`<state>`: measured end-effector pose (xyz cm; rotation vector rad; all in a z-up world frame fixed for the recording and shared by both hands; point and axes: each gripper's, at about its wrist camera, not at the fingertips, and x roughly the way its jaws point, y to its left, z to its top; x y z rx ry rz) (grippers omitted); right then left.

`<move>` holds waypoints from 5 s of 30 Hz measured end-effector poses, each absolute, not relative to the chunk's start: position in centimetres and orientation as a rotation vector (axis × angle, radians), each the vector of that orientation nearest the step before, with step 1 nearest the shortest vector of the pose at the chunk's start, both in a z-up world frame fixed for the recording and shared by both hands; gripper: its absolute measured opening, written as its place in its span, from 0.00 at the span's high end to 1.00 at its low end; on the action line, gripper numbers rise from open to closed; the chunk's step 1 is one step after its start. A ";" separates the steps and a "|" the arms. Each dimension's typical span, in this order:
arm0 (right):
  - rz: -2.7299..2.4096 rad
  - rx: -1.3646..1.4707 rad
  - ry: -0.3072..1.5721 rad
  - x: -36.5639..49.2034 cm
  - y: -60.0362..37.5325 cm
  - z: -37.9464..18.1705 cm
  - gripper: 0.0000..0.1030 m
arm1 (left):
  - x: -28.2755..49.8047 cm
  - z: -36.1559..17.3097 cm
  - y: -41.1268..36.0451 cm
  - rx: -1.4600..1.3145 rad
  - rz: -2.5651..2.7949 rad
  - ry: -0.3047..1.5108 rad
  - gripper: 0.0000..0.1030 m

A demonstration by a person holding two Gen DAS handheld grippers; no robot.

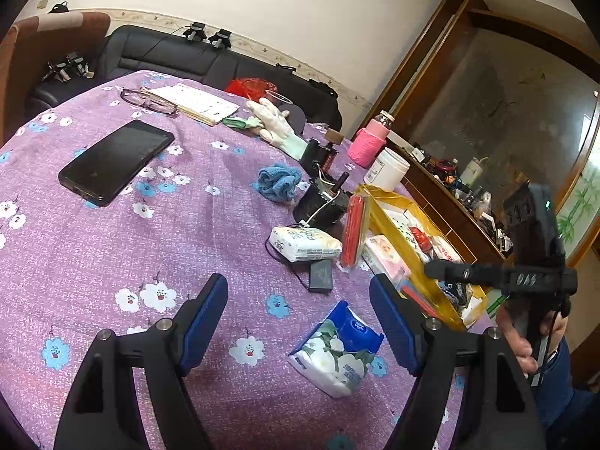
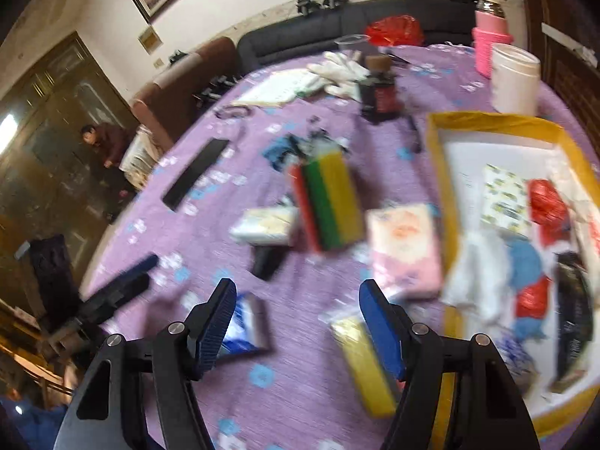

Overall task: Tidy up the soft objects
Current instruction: 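Move both open tools back toward the remaining items on the table, then grasp the clear bag of coloured strips with the right tool while the left grasps the blue tissue pack, then carry the strips bag and blue tissue pack toward the yellow tray with both tools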

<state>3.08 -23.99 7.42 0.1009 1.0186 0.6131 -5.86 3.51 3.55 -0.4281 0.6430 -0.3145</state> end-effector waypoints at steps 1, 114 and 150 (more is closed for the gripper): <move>0.596 0.081 1.032 3.0 -24.3 6.9 0.30 | -5.8 3.5 3.5 -0.430 -0.319 0.643 0.25; 0.505 -0.146 0.782 0.6 -16.5 6.7 0.54 | -3.5 4.4 1.8 -0.212 0.093 0.604 0.51; -0.039 -0.016 0.719 12.5 -33.5 8.6 0.55 | -0.9 7.6 -5.8 -0.146 -0.083 0.621 0.51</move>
